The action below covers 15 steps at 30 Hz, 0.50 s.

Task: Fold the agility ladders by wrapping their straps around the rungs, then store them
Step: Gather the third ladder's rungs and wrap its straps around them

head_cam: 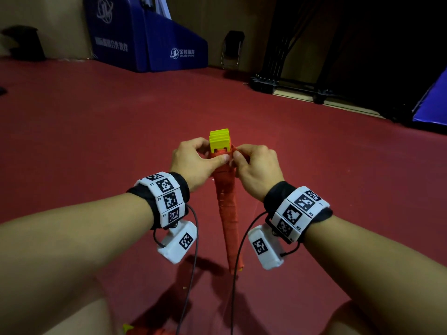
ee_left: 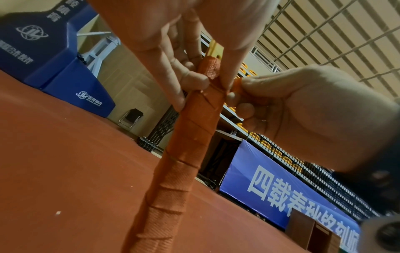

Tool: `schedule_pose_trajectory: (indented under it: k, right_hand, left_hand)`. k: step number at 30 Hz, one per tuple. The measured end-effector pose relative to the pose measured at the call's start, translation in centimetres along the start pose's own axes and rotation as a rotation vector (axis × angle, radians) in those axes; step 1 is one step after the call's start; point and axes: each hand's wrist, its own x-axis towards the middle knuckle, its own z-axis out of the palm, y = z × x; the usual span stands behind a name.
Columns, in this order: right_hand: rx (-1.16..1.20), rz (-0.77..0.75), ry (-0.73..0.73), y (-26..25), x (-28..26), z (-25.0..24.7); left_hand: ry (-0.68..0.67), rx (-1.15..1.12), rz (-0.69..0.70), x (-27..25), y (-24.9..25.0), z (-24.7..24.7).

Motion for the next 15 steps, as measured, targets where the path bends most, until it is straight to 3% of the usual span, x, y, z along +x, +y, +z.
schedule_pose_trajectory:
  k: [11, 15]
  right_hand:
    - [0.006, 0.060, 0.134, 1.3, 0.9, -1.2]
    - [0.078, 0.123, 0.206, 1.4, 0.7, -1.0]
  left_hand:
    - [-0.152, -0.230, -0.033, -1.3, 1.4, 0.9]
    - [-0.123, -0.249, 0.010, -0.8, 0.7, 1.0]
